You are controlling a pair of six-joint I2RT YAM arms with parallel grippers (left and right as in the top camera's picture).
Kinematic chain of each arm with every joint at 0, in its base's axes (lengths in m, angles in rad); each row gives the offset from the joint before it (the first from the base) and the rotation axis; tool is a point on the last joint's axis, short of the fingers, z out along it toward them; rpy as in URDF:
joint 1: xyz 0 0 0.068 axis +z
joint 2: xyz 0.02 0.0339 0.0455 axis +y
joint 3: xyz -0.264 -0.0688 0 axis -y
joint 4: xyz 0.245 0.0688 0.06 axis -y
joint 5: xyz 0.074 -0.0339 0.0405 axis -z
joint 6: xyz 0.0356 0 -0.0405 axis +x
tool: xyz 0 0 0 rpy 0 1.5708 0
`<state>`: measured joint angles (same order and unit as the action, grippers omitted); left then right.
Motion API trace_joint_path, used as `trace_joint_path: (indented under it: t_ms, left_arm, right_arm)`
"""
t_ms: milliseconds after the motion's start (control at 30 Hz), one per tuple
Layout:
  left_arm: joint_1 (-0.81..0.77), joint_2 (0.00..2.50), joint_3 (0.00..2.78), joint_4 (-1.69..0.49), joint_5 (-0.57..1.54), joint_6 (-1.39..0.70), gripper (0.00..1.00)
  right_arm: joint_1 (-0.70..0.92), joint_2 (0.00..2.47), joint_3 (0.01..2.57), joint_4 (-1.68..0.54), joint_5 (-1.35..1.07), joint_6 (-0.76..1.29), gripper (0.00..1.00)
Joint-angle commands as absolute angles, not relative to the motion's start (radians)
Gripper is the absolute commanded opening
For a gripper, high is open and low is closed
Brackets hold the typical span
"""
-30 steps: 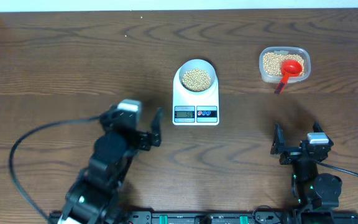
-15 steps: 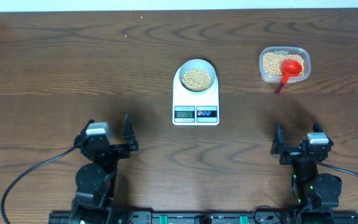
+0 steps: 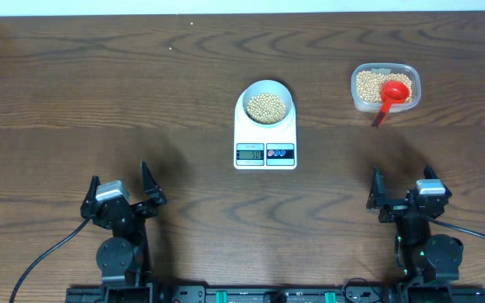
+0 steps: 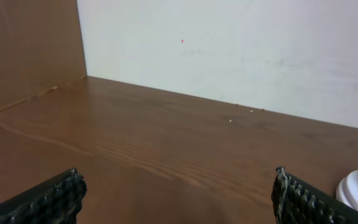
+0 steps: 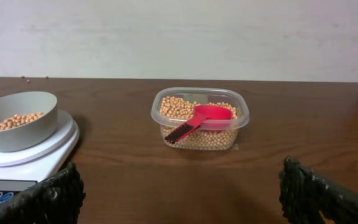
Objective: Scoop item into bowl and weigh 50g on scale
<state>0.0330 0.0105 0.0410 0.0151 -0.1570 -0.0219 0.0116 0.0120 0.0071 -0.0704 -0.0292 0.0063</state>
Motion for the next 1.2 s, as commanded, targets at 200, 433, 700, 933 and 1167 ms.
trace_joint_path:
  t_ms: [200, 433, 700, 933, 1167]
  left_arm:
    - [0.039, 0.001, 0.004, -0.064, -0.127, -0.004, 0.98]
    - [0.039, 0.004, 0.004, -0.063, -0.12, -0.004, 0.98]
    - [0.039, 0.005, 0.004, -0.063, -0.12, -0.004, 0.98]
    - [0.039, 0.005, 0.004, -0.063, -0.12, -0.004, 0.98]
    - [0.039, 0.005, 0.004, -0.063, -0.12, -0.004, 0.98]
  right_arm:
    - [0.021, 0.006, 0.006, -0.075, -0.028, -0.005, 0.99]
    - [0.021, 0.006, 0.006, -0.075, -0.028, -0.006, 0.99]
    - [0.021, 0.006, 0.006, -0.075, -0.028, -0.005, 0.99]
    - [0.021, 0.006, 0.006, -0.075, -0.028, -0.005, 0.99]
    - [0.021, 0.006, 0.006, -0.075, -0.028, -0.005, 0.99]
